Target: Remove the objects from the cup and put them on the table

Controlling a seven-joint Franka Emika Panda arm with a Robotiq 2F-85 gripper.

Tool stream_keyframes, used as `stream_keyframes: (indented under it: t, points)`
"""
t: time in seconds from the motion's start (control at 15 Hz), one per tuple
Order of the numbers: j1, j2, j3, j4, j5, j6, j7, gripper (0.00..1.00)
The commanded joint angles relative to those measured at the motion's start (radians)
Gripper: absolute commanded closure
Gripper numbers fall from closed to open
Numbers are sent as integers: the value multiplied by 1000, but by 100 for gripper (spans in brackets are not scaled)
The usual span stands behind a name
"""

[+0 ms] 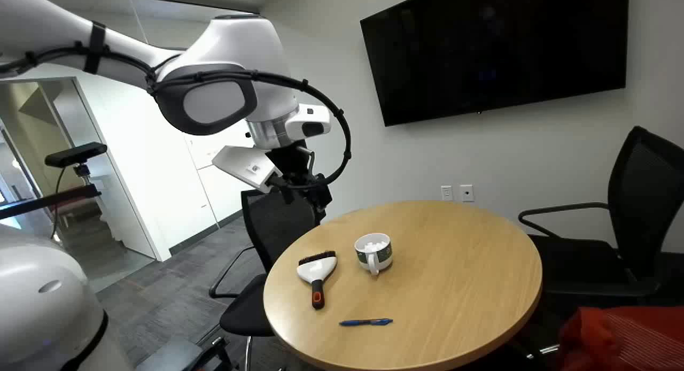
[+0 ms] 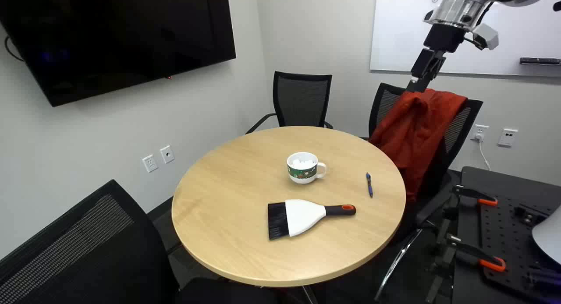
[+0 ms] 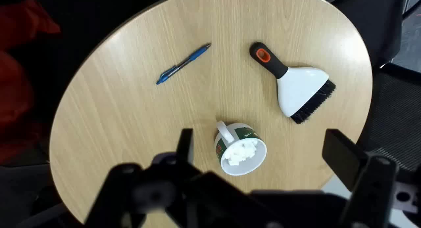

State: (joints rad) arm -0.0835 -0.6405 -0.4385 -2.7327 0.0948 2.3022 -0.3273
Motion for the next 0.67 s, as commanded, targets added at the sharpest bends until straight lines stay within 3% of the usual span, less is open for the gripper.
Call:
stream_keyframes:
  t: [0.0,0.33,0.6]
  points:
    - [-26,7,27,2,23,-5,-17,0]
    - [-26,7,27,2,23,-5,-17,0]
    - [26,118,37,121,13,-1,-68,0]
